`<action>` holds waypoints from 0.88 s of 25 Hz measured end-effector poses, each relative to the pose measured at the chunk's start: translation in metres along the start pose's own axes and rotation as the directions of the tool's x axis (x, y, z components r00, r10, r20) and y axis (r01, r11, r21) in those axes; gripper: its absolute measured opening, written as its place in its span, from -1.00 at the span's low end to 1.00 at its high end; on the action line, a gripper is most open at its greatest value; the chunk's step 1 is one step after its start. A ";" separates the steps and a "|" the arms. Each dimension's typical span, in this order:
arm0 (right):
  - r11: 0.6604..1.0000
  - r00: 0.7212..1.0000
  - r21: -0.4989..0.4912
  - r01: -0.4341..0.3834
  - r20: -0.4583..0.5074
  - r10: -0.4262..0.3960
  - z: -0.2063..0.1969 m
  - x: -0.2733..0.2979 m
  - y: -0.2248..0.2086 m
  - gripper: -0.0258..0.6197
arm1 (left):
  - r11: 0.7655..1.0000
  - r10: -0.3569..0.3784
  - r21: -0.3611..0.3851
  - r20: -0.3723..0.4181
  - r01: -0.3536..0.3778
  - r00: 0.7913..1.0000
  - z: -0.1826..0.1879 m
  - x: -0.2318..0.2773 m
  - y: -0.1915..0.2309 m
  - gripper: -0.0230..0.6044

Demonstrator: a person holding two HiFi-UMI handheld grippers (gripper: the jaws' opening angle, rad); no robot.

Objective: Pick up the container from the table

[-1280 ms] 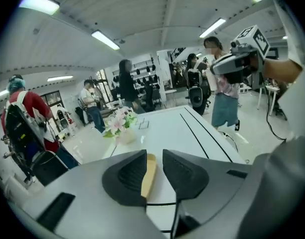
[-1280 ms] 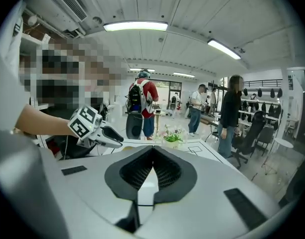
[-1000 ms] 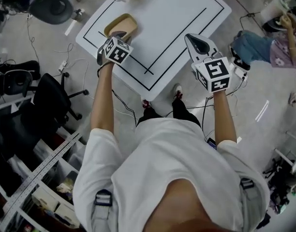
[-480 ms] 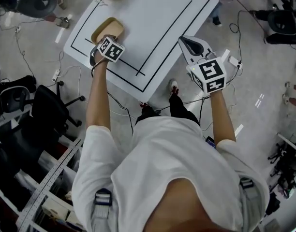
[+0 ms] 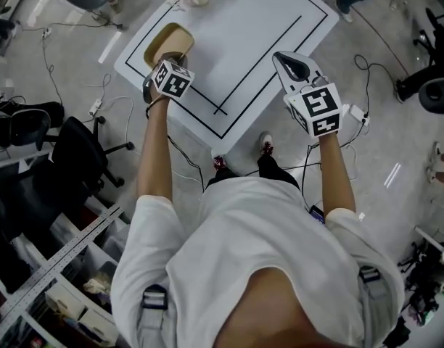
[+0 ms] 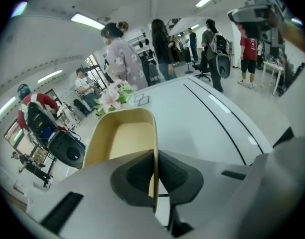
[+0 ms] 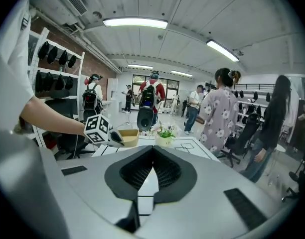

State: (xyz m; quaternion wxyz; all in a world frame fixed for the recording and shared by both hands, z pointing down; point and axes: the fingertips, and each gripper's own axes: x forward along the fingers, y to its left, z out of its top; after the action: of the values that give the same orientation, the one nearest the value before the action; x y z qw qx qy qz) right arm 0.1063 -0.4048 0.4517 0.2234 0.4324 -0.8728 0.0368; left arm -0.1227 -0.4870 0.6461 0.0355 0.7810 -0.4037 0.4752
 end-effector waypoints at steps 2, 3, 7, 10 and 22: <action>0.999 1.000 -0.034 0.004 0.017 -0.004 0.011 -0.002 0.003 -0.87 | 0.998 0.044 -0.057 0.064 -0.040 0.997 0.008 -0.029 0.008 -0.86; 0.999 1.000 -0.049 0.007 0.024 -0.006 0.016 -0.003 0.005 -0.87 | 0.995 0.068 -0.081 0.097 -0.060 0.993 0.012 -0.044 0.012 -0.86; 0.995 0.998 -0.096 0.018 0.056 -0.012 0.036 -0.007 0.013 -0.87 | 0.981 0.158 -0.151 0.239 -0.124 0.958 0.028 -0.108 0.026 -0.86; 0.994 0.996 -0.110 0.019 0.092 -0.009 0.051 -0.011 0.018 -0.88 | 0.971 0.216 -0.171 0.328 -0.167 0.920 0.041 -0.155 0.028 -0.86; 0.974 0.981 -0.223 0.037 0.195 0.007 0.115 -0.033 0.042 -0.88 | 0.928 0.372 -0.234 0.519 -0.290 0.769 0.080 -0.303 0.031 -0.86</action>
State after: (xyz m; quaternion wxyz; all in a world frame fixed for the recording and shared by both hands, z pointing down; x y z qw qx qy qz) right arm 0.0504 -0.3841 0.3404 0.1852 0.4125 -0.8855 -0.1066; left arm -0.1539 -0.3618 0.3587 -0.1127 0.7967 -0.5601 0.1970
